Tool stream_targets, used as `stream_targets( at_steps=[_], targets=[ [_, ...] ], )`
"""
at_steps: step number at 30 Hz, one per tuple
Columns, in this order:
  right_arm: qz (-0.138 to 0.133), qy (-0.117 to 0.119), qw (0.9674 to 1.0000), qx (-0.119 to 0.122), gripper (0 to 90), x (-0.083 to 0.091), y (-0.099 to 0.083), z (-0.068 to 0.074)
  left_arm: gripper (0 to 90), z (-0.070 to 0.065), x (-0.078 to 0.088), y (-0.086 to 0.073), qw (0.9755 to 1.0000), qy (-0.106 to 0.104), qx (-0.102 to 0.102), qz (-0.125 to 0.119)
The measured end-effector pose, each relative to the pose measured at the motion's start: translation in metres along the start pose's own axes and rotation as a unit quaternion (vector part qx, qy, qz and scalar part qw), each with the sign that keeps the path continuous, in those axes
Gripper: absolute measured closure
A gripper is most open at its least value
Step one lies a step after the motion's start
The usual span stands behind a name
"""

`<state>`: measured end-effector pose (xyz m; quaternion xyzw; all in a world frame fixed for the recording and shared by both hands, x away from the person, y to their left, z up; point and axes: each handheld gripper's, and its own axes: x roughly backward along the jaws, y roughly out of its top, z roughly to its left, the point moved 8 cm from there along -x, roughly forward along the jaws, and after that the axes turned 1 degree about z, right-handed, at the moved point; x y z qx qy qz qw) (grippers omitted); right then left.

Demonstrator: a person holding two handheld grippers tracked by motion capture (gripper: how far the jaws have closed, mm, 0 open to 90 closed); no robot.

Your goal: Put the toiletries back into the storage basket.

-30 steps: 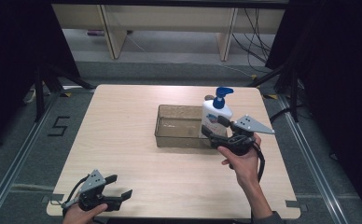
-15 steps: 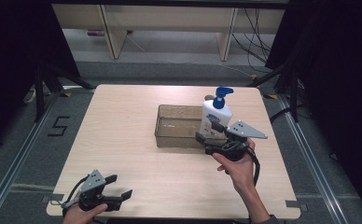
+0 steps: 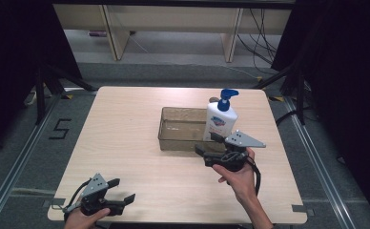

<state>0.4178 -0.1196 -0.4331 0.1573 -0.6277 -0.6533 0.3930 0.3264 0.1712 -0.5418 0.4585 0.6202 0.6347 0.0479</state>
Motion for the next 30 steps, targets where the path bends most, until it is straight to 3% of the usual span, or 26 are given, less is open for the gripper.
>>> stream_targets(
  at_steps=[6, 8, 11, 13, 23, 24, 30],
  targets=[
    [0.01, 0.011, 0.9998, -0.012, 22.8, -0.003, -0.009, 0.006, 14.7, 0.0, 0.0, 0.0, 1.0, 0.0, 0.0, 0.0],
    [0.016, 0.011, 0.9998, -0.006, 22.4, -0.003, -0.011, 0.007, 14.7, 0.0, 0.0, 0.0, 1.0, 0.0, 0.0, 0.001],
    [0.009, 0.011, 0.9999, 0.002, 22.4, -0.003, -0.01, 0.007, 14.7, 0.0, 0.0, 0.0, 1.0, 0.002, 0.003, -0.001],
    [0.012, 0.014, 0.9998, -0.01, 22.3, -0.002, -0.012, 0.011, 14.7, 0.0, 0.0, 0.0, 1.0, 0.0, 0.0, -0.001],
    [0.0, 0.029, 0.9996, -0.005, 17.0, 0.002, -0.016, 0.014, 14.7, 0.0, -0.001, 0.001, 1.0, -0.001, 0.008, -0.006],
    [0.001, 0.033, 0.9993, -0.015, 16.9, 0.002, -0.017, 0.017, 14.7, 0.001, -0.001, 0.001, 1.0, -0.003, 0.006, -0.006],
    [0.008, 0.033, 0.9994, 0.003, 16.2, 0.002, -0.024, 0.02, 14.7, 0.0, 0.0, 0.002, 1.0, -0.003, 0.003, -0.004]
  ],
)
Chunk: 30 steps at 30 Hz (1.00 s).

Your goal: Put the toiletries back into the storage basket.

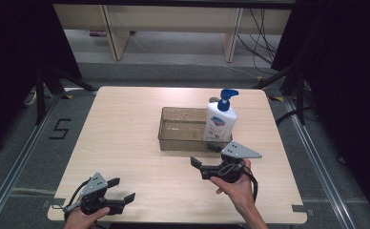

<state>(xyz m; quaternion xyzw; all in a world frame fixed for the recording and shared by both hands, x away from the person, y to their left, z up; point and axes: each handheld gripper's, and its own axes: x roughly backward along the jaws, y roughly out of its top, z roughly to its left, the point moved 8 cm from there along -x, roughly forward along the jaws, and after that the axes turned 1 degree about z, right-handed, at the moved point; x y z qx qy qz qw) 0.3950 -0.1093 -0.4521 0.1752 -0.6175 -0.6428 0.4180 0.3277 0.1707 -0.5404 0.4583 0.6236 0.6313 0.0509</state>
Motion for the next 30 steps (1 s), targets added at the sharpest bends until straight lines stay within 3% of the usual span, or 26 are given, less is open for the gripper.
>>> stream_targets(
  at_steps=[3, 4, 5, 6, 8, 9, 10, 16, 19, 20, 25, 29, 30],
  targets=[
    [0.01, 0.006, 0.9999, -0.01, 16.1, -0.001, -0.005, 0.004, 14.7, -0.002, -0.002, 0.001, 1.0, -0.004, 0.006, -0.007],
    [0.007, 0.005, 1.0, -0.001, 16.1, -0.002, -0.005, 0.003, 14.7, -0.002, -0.002, 0.001, 1.0, -0.005, 0.006, -0.005],
    [0.005, 0.013, 0.9998, -0.01, 16.1, -0.002, -0.006, 0.006, 14.7, -0.002, -0.002, 0.002, 1.0, -0.003, 0.006, -0.005],
    [0.003, 0.014, 0.9999, 0.0, 16.1, -0.003, -0.007, 0.005, 14.7, -0.002, -0.001, 0.002, 1.0, 0.0, 0.005, -0.003],
    [0.009, 0.013, 0.9998, -0.007, 16.1, -0.002, -0.009, 0.007, 14.7, -0.002, -0.001, 0.003, 0.9999, -0.002, 0.006, -0.01],
    [0.01, 0.01, 0.9999, 0.006, 16.0, -0.003, -0.01, 0.005, 14.7, -0.002, -0.001, 0.003, 0.9999, -0.003, 0.008, -0.012],
    [0.01, 0.008, 0.9999, 0.001, 15.9, -0.003, -0.01, 0.005, 14.7, -0.002, -0.002, 0.003, 0.9998, -0.001, 0.013, -0.012],
    [0.01, 0.013, 0.9998, 0.006, 15.9, -0.001, -0.013, 0.005, 14.7, -0.002, -0.001, 0.002, 1.0, 0.004, 0.007, -0.003],
    [0.012, 0.006, 0.9999, -0.005, 15.9, 0.001, -0.015, 0.006, 14.7, 0.0, 0.001, 0.001, 1.0, 0.006, 0.002, 0.002],
    [0.012, 0.012, 0.9999, -0.003, 15.9, 0.001, -0.017, 0.006, 14.7, -0.001, 0.0, 0.002, 1.0, -0.001, 0.003, -0.006],
    [0.023, 0.001, 0.9997, 0.008, 15.9, 0.004, -0.025, 0.006, 14.7, -0.001, 0.0, 0.001, 1.0, 0.003, 0.002, 0.0],
    [0.029, 0.01, 0.9995, -0.008, 15.9, 0.006, -0.03, 0.01, 14.7, -0.001, 0.0, 0.001, 1.0, 0.003, 0.0, -0.001],
    [0.029, 0.009, 0.9995, 0.003, 15.9, 0.007, -0.03, 0.008, 14.7, -0.001, 0.0, 0.002, 1.0, -0.001, -0.002, -0.005]
  ],
)
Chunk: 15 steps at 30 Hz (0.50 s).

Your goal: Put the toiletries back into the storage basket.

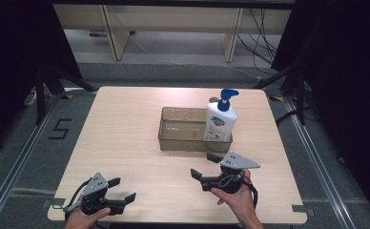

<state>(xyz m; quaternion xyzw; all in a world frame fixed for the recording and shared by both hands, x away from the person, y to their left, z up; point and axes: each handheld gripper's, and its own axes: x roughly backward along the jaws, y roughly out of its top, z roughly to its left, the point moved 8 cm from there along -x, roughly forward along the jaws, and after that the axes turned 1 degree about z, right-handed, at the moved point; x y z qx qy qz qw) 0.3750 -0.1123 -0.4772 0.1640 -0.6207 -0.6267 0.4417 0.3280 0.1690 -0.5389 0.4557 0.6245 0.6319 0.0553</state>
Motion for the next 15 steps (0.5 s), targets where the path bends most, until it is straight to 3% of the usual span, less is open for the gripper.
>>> stream_targets(
  at_steps=[1, 2, 4, 5, 6, 9, 11, 15],
  targets=[
    [-0.003, -0.007, 1.0, 0.003, 15.9, 0.0007, -0.0002, -0.0013, 14.7, -0.0003, 0.0003, 0.0003, 1.0, 0.0, -0.001, 0.0],
    [0.001, -0.007, 0.9999, -0.012, 15.9, 0.001, -0.0017, 0.001, 14.7, -0.0023, -0.0008, 0.0017, 1.0, -0.004, 0.005, -0.007],
    [0.001, -0.004, 1.0, 0.001, 15.9, 0.0014, -0.0027, -0.0001, 14.7, -0.0024, -0.001, 0.0015, 1.0, -0.004, -0.006, 0.0],
    [0.006, -0.002, 0.9999, -0.014, 15.9, 0.0023, -0.0045, 0.0017, 14.7, -0.003, -0.0012, 0.0012, 1.0, 0.0, -0.002, -0.001],
    [0.005, 0.001, 1.0, -0.008, 15.9, 0.0022, -0.0045, 0.0009, 14.7, -0.0021, -0.0003, -0.0003, 1.0, -0.002, -0.008, 0.004],
    [0.004, -0.005, 1.0, -0.003, 15.9, 0.0042, -0.0046, -0.0006, 14.7, -0.0007, 0.0017, -0.0009, 1.0, 0.0, 0.001, -0.002],
    [0.001, -0.009, 0.9998, -0.015, 15.9, 0.0063, -0.0052, 0.001, 14.7, 0.001, 0.0034, 0.0001, 1.0, 0.003, -0.006, -0.004],
    [0.001, -0.011, 0.9999, 0.001, 15.9, 0.0098, -0.0076, 0.0013, 14.7, -0.0013, 0.0019, -0.0008, 1.0, -0.001, -0.006, -0.001]
  ],
)
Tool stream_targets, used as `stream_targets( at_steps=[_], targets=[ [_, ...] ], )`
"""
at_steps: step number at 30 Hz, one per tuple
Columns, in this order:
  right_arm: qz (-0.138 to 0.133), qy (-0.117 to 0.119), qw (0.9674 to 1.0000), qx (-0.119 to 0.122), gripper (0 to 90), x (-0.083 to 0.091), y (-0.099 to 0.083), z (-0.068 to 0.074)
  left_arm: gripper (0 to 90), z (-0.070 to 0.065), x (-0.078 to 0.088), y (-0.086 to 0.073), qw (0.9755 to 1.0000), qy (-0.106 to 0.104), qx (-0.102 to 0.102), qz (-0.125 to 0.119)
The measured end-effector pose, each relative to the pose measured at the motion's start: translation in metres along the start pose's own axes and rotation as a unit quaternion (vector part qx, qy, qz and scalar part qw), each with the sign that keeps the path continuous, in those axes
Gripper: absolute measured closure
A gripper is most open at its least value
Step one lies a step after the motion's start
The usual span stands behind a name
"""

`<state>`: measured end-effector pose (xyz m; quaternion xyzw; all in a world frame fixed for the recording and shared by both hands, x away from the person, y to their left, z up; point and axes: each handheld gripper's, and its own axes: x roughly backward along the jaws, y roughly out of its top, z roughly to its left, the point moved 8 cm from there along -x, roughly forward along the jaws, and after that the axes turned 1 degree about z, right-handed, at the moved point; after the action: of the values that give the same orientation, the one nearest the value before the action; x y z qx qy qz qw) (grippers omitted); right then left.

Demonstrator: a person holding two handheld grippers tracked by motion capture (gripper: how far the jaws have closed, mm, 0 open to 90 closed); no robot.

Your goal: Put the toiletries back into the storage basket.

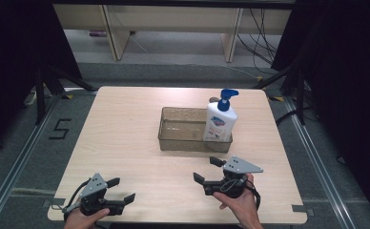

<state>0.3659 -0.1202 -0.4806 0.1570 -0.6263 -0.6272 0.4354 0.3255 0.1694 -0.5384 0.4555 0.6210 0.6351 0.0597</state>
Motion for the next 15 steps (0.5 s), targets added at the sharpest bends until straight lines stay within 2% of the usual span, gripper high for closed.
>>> stream_targets(
  at_steps=[3, 5, 7, 8, 10, 11, 14, 15],
  targets=[
    [0.007, 0.003, 0.9999, -0.014, 15.9, 0.005, -0.005, 0.002, 14.7, 0.0, 0.0, 0.0, 1.0, 0.003, 0.001, 0.0],
    [0.006, 0.003, 0.9999, -0.008, 15.9, 0.006, -0.006, 0.001, 14.7, 0.001, 0.001, -0.001, 1.0, 0.004, 0.0, 0.004],
    [0.01, 0.001, 0.9998, -0.015, 15.9, 0.008, -0.008, 0.002, 14.7, 0.0, 0.0, 0.0, 1.0, 0.0, 0.002, -0.001],
    [0.009, -0.002, 0.9999, -0.006, 15.8, 0.009, -0.009, 0.0, 14.7, 0.0, 0.001, 0.0, 1.0, 0.0, 0.001, 0.0],
    [0.013, -0.001, 0.9997, -0.02, 15.8, 0.011, -0.012, 0.003, 14.7, 0.001, 0.001, 0.0, 1.0, 0.002, 0.0, 0.0],
    [0.012, 0.0, 0.9999, -0.009, 15.7, 0.011, -0.013, 0.002, 14.7, 0.001, 0.001, 0.0, 1.0, 0.0, 0.0, -0.001],
    [0.015, -0.001, 0.9997, -0.017, 15.6, 0.014, -0.016, 0.004, 14.7, 0.001, 0.001, 0.0, 1.0, 0.001, 0.001, -0.001],
    [0.014, -0.005, 0.9999, -0.004, 15.6, 0.016, -0.016, 0.002, 14.7, 0.001, 0.001, 0.0, 1.0, 0.0, 0.0, 0.0]
  ],
)
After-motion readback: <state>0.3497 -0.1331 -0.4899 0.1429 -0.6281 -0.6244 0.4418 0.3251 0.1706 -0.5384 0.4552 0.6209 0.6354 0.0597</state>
